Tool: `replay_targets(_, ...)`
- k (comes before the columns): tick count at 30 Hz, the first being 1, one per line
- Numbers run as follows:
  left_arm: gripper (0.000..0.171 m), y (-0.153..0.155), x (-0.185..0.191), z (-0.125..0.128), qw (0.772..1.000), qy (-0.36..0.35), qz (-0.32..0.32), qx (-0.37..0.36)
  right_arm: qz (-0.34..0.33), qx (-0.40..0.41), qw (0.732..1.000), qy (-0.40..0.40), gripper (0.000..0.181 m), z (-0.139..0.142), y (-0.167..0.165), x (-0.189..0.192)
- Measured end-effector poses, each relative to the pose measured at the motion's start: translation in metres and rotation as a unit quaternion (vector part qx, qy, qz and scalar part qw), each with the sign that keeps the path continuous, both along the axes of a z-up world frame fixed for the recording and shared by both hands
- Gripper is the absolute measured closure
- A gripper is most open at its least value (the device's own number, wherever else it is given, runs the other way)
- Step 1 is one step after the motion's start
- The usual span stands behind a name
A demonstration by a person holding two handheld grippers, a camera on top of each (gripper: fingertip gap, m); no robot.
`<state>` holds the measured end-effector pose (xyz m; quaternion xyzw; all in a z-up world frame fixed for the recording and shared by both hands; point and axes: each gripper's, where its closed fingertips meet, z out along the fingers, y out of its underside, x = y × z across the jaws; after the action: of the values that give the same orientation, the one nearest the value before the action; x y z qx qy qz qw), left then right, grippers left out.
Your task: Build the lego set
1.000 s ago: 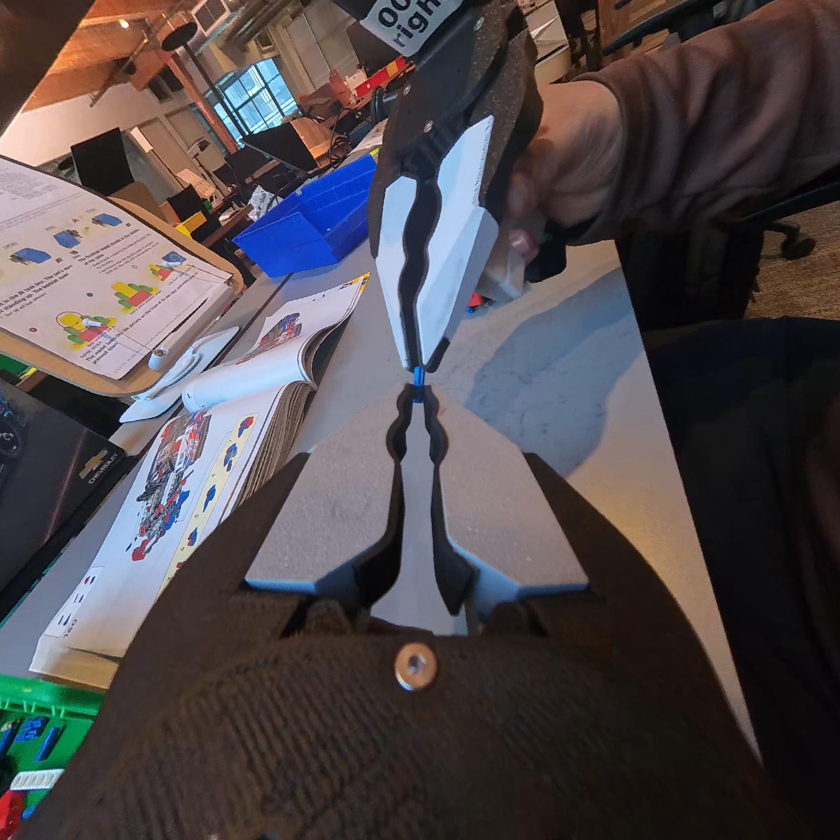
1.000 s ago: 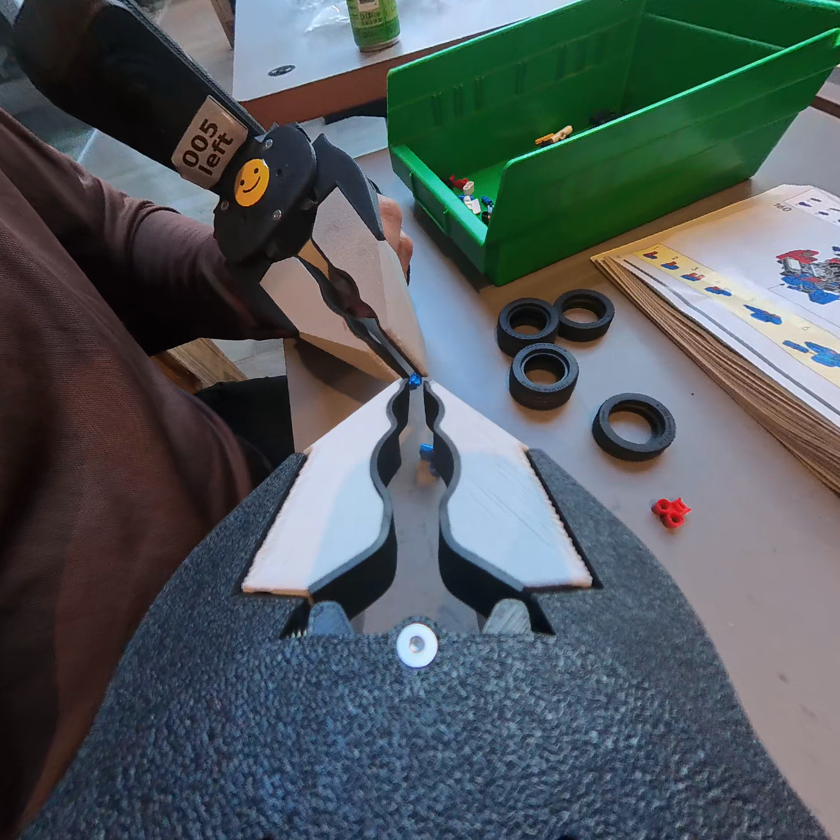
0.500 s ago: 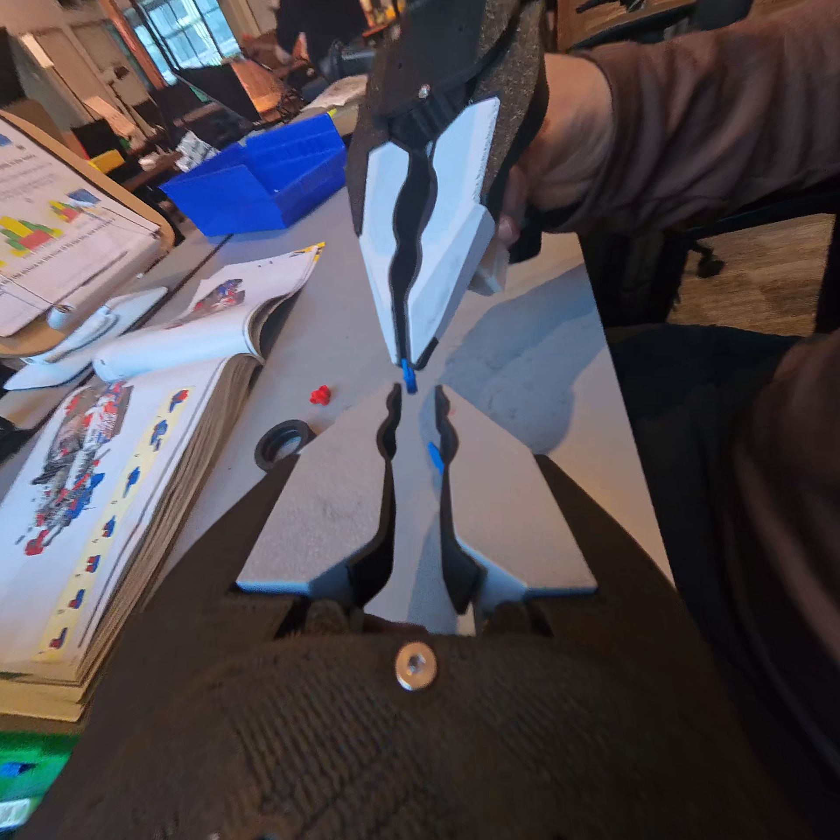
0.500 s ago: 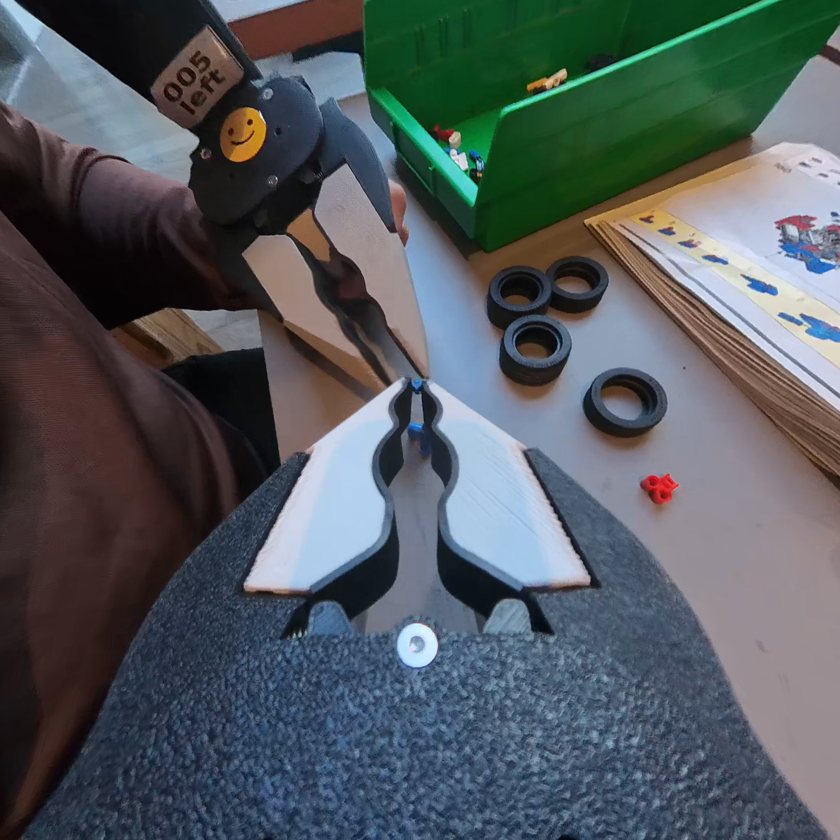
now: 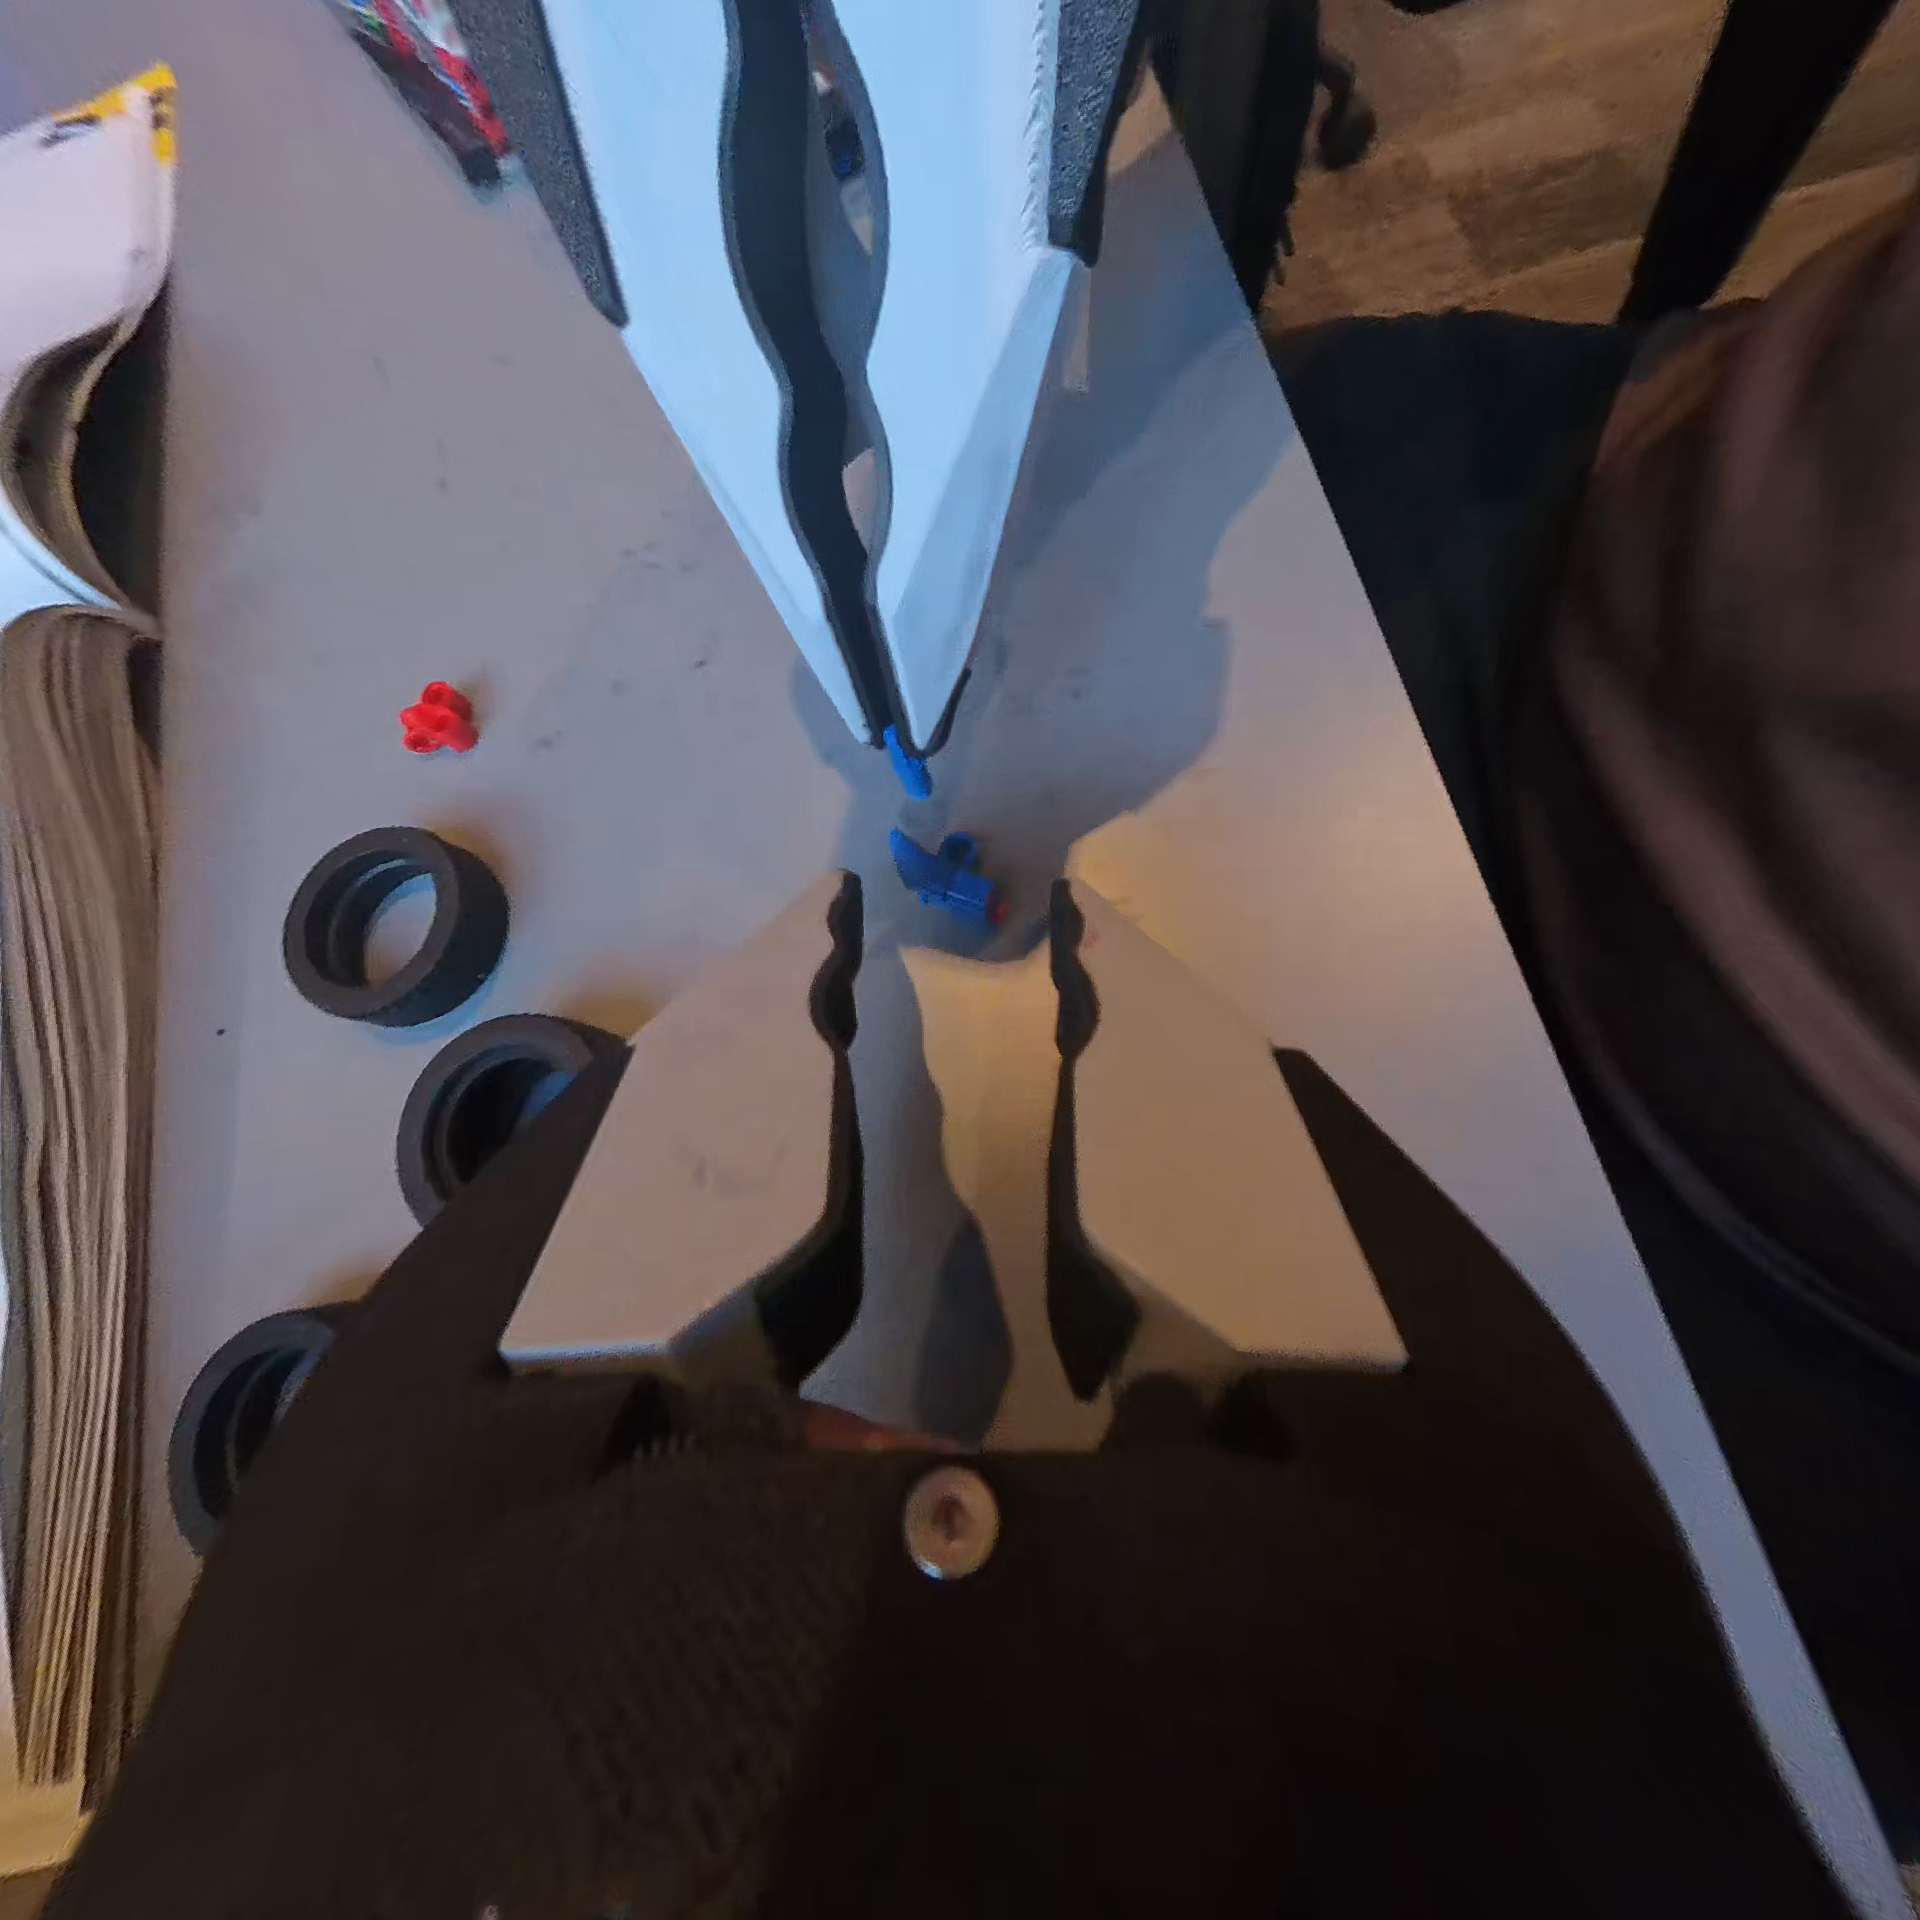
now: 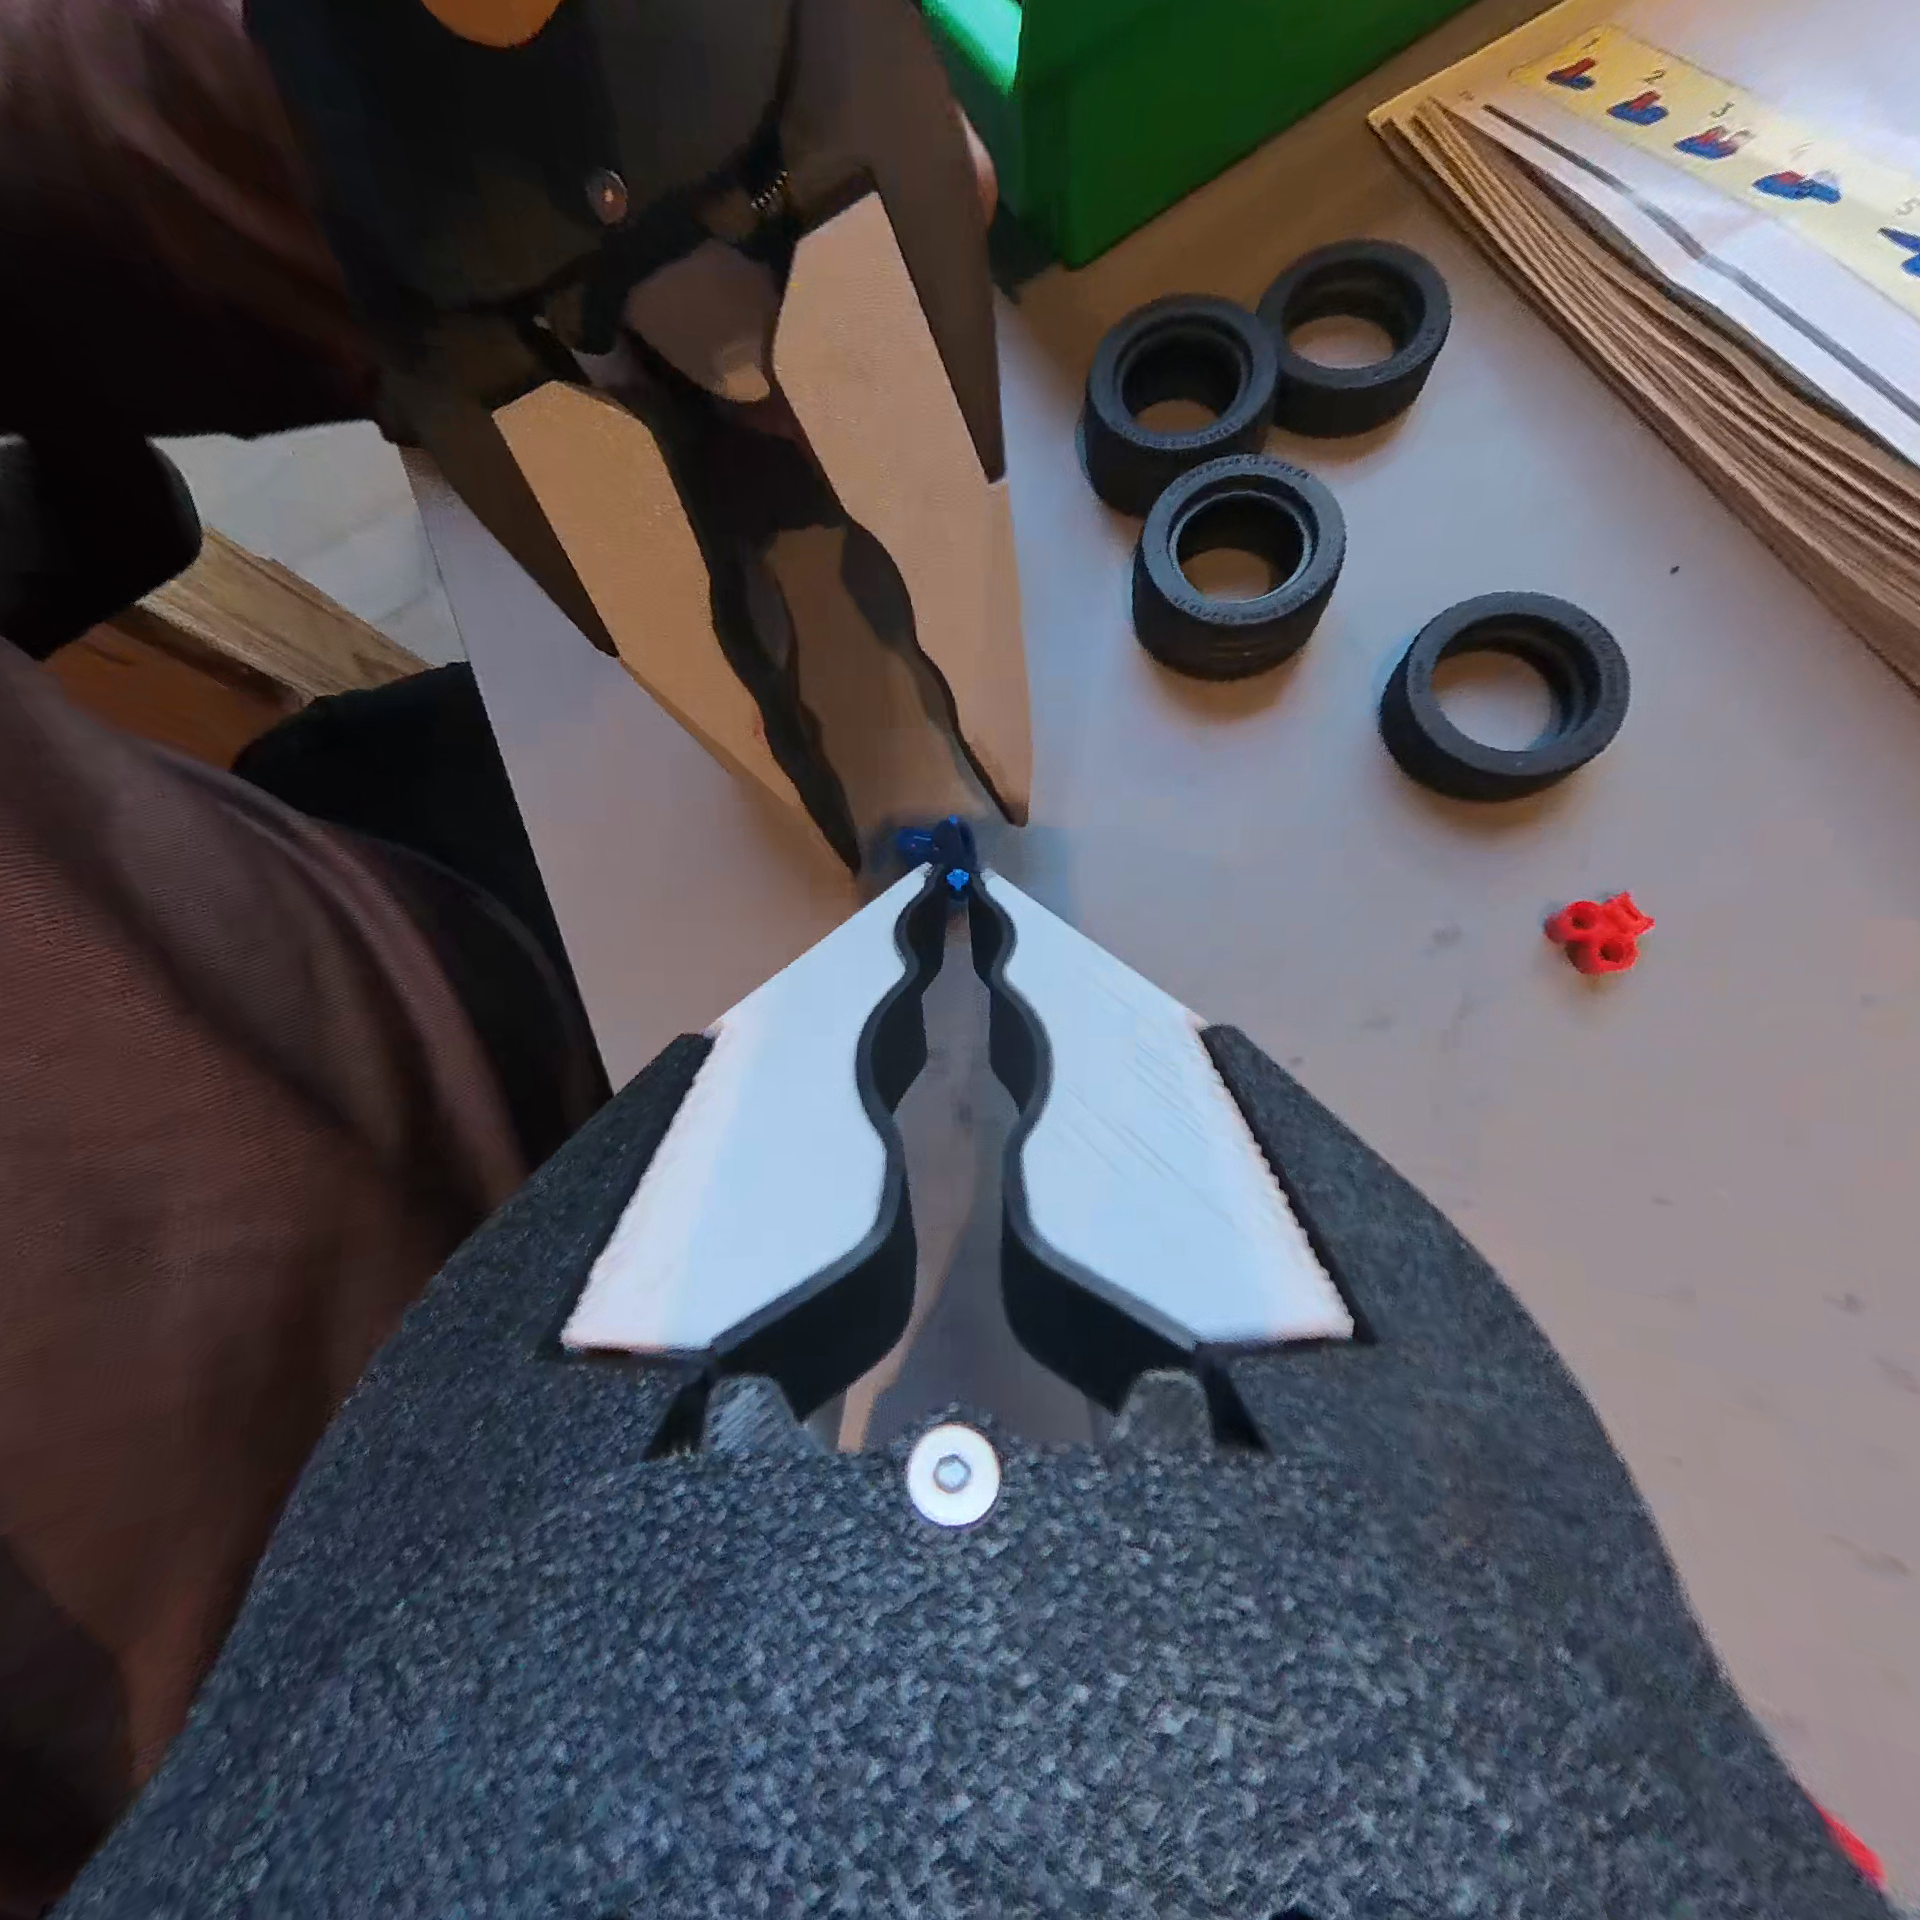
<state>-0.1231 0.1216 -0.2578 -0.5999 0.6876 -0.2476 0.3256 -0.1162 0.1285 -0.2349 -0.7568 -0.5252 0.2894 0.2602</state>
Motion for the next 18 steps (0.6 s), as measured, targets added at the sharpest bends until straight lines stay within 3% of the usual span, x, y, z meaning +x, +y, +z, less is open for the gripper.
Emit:
replay_targets(9, 0.151, -0.005, 0.003, -0.007, 0.999, 0.018, -0.031, -0.021, -0.016, -0.009, 1.0, 0.023, 0.177, -0.005, -0.004, 0.0)
replay_targets(18, 0.155, 0.0, 0.005, -0.008, 0.999, 0.013, 0.014, -0.045, -0.014, -0.018, 0.999, 0.028, 0.178, -0.013, -0.004, -0.002)
